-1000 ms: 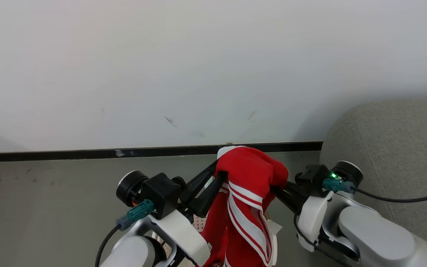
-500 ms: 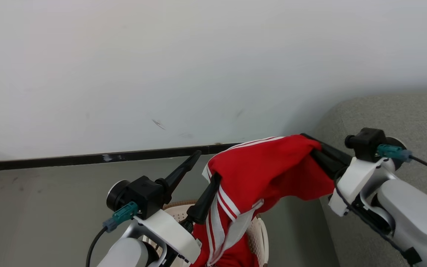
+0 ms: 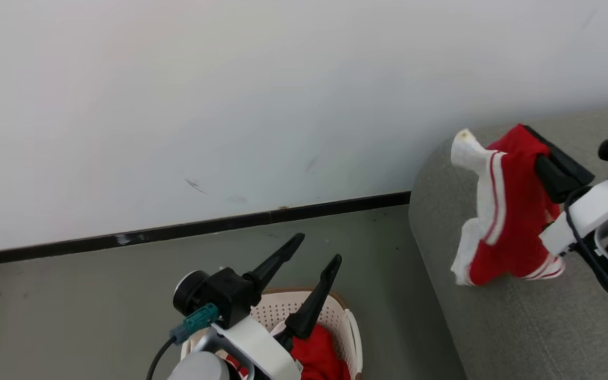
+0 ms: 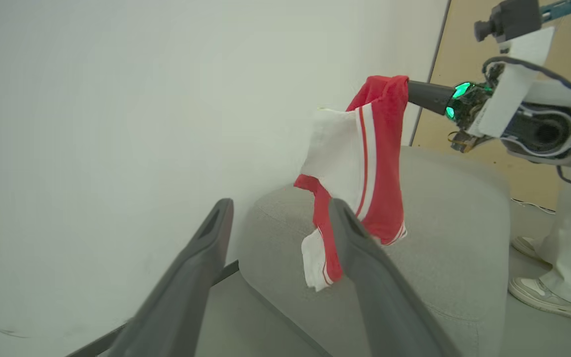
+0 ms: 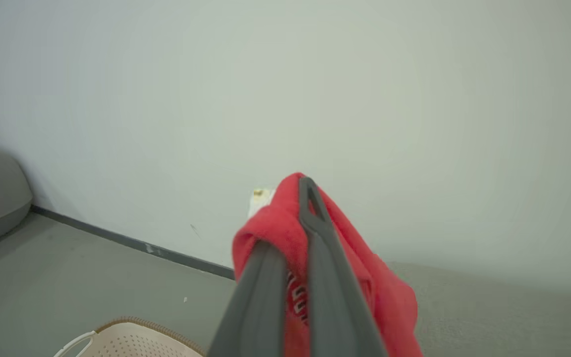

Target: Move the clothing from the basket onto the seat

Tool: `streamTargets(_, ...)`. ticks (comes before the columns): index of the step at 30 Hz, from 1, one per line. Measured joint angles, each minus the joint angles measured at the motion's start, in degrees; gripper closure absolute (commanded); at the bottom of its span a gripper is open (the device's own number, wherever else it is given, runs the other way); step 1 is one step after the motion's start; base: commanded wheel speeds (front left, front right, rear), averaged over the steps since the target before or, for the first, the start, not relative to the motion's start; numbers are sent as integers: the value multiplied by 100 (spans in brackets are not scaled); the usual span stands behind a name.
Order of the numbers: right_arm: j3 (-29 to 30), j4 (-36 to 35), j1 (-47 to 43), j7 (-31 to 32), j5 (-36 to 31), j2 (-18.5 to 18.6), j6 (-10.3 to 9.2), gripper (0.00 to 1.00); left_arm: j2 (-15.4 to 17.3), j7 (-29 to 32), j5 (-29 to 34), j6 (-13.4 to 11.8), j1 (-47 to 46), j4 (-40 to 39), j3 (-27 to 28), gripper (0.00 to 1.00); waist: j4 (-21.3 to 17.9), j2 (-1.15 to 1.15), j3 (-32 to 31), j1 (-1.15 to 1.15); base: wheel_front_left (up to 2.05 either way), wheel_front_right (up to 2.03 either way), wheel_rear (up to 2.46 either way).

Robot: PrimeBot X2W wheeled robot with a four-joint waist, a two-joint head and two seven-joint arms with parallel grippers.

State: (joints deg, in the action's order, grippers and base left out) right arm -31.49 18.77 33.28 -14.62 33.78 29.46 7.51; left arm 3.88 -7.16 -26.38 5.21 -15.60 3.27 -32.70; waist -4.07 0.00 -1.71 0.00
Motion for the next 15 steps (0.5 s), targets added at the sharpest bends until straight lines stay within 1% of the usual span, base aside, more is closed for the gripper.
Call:
streamTargets(8,766,-131,-511,1,-31,303,0,100,-24,-62,0,64,94,174,-347,0,-338,0,-24,0,0,0,0)
streamTargets(11,1012,-155,-705,1,-65,346,0,100,-29,-108,-10,77,94,241,-456,0,-474,0,-33,0,0,0,0)
streamTargets(15,1172,-188,-904,1,-85,347,0,100,-31,-127,-26,102,94,308,-548,0,-613,0,-40,0,0,0,0)
